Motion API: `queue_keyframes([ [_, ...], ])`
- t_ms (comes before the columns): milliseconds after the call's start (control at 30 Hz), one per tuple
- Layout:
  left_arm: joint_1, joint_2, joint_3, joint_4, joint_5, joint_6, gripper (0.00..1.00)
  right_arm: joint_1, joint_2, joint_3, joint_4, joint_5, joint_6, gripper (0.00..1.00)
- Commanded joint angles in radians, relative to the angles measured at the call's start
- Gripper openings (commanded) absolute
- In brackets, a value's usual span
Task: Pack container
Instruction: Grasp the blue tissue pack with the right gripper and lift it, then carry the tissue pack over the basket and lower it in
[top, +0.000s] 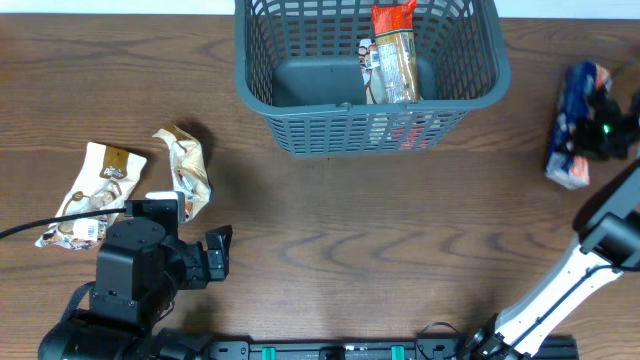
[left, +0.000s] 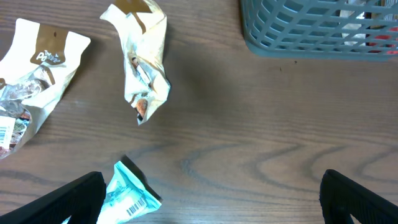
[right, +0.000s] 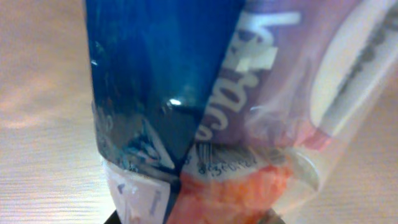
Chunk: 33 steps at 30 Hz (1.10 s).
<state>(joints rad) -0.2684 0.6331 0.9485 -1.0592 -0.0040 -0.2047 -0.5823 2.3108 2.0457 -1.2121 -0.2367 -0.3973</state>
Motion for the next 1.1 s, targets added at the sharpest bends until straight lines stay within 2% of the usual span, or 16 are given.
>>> queue_keyframes([
  [0, 0.005, -0.001, 0.007, -0.003, -0.008, 0.013, 0.99, 0.042, -0.014, 0.199, -0.041, -0.148, 0.037, 0.01],
  [300, 0.005, -0.001, 0.007, -0.003, -0.008, 0.013, 0.99, 0.166, -0.014, 0.795, -0.174, -0.229, 0.098, 0.01],
  [467, 0.005, -0.001, 0.007, -0.003, -0.008, 0.013, 0.99, 0.249, -0.014, 1.014, -0.156, -0.363, 0.124, 0.01],
  [700, 0.005, -0.001, 0.007, -0.003, -0.008, 0.013, 0.99, 0.414, -0.014, 1.059, -0.082, -0.469, 0.165, 0.01],
  [933, 0.005, -0.001, 0.007, -0.003, -0.008, 0.013, 0.99, 0.574, -0.014, 1.022, -0.159, -0.319, 0.151, 0.01],
  [1067, 0.005, -0.001, 0.007, -0.003, -0.008, 0.013, 0.99, 0.640, -0.014, 1.003, -0.265, -0.138, 0.119, 0.02],
])
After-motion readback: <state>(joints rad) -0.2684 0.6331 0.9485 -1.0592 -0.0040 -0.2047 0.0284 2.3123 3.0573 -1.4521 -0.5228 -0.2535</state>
